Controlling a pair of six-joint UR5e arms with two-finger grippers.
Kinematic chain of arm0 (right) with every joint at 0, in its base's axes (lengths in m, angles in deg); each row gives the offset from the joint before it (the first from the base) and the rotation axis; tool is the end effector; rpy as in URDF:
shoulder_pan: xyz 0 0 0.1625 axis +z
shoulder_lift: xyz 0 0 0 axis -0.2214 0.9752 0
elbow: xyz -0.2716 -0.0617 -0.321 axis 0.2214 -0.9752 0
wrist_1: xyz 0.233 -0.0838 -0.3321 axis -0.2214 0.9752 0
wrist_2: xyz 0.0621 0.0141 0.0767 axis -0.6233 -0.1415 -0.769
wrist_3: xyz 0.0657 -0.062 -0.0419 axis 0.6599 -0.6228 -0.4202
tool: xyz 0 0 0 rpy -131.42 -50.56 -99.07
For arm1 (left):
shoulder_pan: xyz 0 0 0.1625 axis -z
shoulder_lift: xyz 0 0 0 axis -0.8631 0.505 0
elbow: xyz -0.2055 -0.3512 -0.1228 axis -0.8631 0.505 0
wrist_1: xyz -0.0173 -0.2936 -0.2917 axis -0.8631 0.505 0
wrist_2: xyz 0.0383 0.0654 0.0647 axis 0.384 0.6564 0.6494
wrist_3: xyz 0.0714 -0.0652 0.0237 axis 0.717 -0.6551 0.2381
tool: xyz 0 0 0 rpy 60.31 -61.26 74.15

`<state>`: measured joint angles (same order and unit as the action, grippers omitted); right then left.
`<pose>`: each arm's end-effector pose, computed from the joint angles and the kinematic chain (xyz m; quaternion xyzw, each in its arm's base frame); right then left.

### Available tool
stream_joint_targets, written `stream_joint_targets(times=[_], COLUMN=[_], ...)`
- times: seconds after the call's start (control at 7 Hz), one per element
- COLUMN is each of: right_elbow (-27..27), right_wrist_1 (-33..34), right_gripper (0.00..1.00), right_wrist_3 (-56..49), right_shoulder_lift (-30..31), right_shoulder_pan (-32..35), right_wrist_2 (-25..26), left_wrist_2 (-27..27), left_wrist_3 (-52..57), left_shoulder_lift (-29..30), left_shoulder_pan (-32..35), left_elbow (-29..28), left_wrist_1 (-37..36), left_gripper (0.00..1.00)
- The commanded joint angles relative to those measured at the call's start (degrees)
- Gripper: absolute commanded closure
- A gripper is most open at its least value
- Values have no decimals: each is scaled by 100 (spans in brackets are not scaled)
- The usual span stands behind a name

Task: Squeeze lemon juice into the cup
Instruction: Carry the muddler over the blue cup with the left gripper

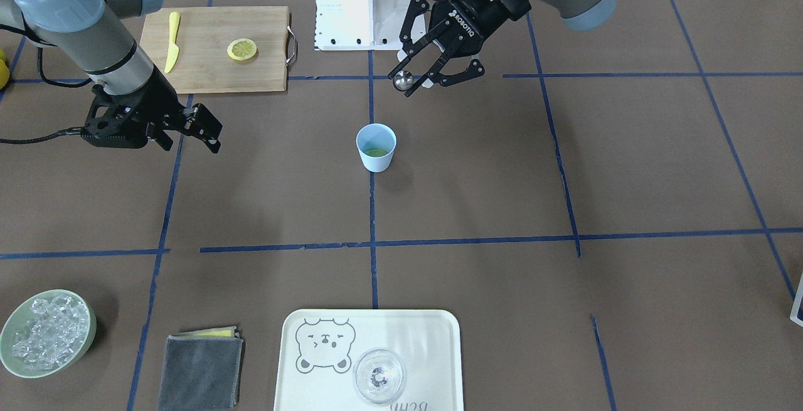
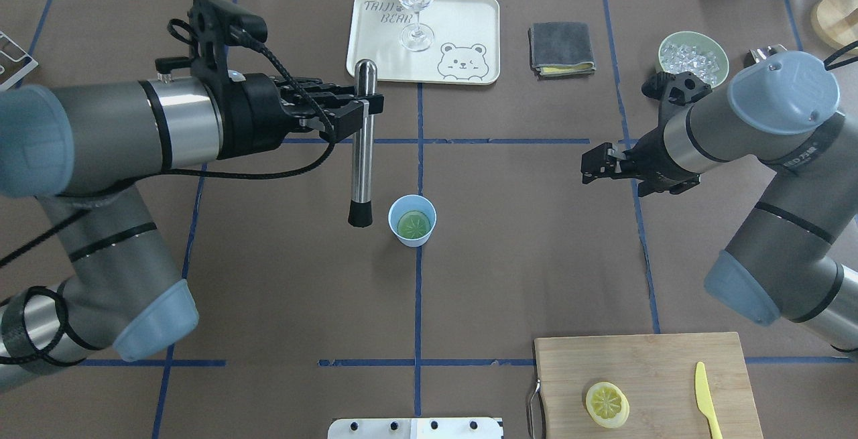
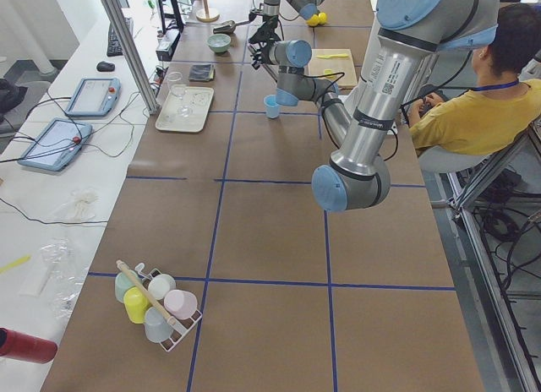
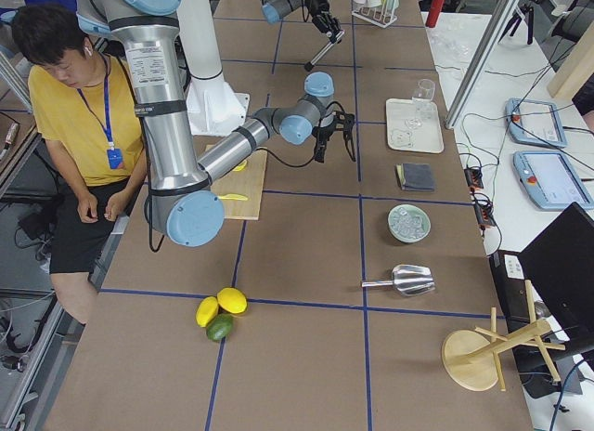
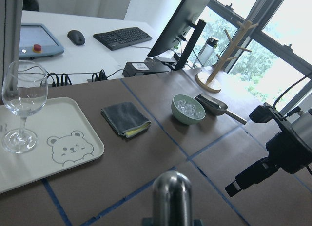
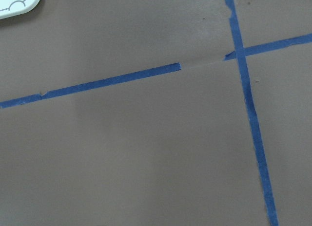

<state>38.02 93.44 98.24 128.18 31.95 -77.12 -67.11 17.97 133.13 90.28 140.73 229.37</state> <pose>-0.3264 -0.4449 0.3598 0.0090 -0.4446 0.1117 0.8887 0.3899 -0.3951 0.1431 0.4747 0.6201 0.0225 0.6242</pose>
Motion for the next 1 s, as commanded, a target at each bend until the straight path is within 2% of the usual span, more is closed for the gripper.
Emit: stream_joint_targets(times=[0.0,0.14,0.57,0.86], right_elbow=[68,94,173,208], right_wrist_1=[0,-9,-9,-9], right_gripper=[0,0,0,0], right_wrist_3=[-102,-164,-164,-164], right_shoulder_lift=[242,322,375,393], right_shoulder_pan=[218,350,386,378], right_wrist_2=[-69,-174,-236,-236], left_wrist_2=[1324,2182,3100,3411], left_wrist_3=[1159,1228,1438,1553], left_shoulder_lift=[116,117,231,450], left_shoulder_pan=[-599,-905,-1293,-1426], left_elbow=[-292,-416,-636,-1109], left_wrist_1=[613,695,827,1029], left_gripper=[100,100,100,100])
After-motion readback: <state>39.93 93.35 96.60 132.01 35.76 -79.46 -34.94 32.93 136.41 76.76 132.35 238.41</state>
